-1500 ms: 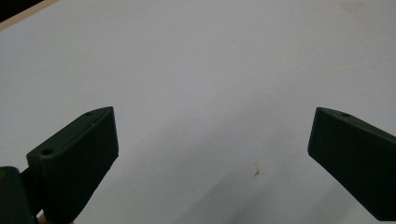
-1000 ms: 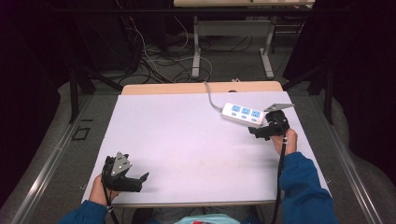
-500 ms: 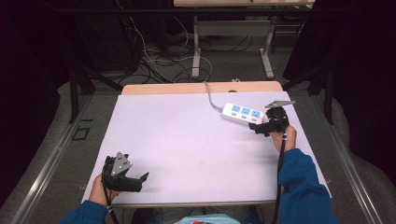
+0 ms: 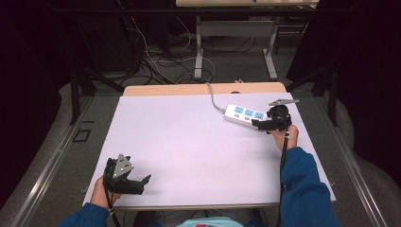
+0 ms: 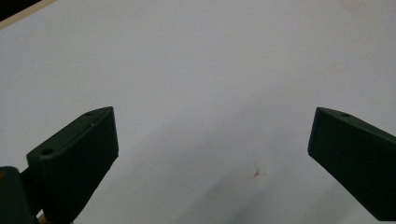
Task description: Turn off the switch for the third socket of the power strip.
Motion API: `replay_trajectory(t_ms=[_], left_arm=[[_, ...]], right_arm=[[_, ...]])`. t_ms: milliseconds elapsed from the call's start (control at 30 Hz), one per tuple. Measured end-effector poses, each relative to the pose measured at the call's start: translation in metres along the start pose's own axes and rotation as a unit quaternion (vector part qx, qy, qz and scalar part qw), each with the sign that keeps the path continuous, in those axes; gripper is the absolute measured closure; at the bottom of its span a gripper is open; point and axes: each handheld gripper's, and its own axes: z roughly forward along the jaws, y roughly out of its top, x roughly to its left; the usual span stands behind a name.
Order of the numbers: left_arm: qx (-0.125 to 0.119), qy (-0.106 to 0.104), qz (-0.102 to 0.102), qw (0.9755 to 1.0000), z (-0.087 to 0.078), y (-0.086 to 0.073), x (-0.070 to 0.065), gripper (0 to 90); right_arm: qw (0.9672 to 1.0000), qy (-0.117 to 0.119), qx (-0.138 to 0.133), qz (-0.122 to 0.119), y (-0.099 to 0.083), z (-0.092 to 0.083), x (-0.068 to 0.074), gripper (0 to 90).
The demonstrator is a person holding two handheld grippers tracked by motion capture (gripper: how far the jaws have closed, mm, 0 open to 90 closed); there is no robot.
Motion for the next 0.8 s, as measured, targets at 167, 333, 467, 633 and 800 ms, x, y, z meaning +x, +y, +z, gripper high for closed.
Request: replay_trajectory(t_ms=[167, 333, 467, 633, 800], left_arm=[[0.0, -0.001, 0.0, 1.0, 0.0, 0.0, 0.0, 1.7], [0.001, 0.0, 0.001, 1.0, 0.0, 0.0, 0.0, 1.8], [0.0, -0.001, 0.0, 1.0, 0.0, 0.0, 0.0, 1.8], [0.0, -0.001, 0.0, 1.0, 0.0, 0.0, 0.0, 1.8], [0.001, 0.0, 0.0, 1.0, 0.0, 0.0, 0.0, 1.8]], right_arm=[[1.0, 0.0, -0.002, 0.007, 0.0, 0.002, -0.002, 34.8], [0.9999, -0.007, 0.005, 0.007, 0.0, 0.008, -0.003, 56.0], [0.9999, -0.009, 0.008, 0.006, -0.001, 0.011, -0.004, 72.4], [0.9997, -0.019, 0.011, 0.007, 0.0, 0.014, -0.002, 90.0], [0.9995, -0.026, 0.013, 0.007, -0.001, 0.018, -0.002, 90.0]])
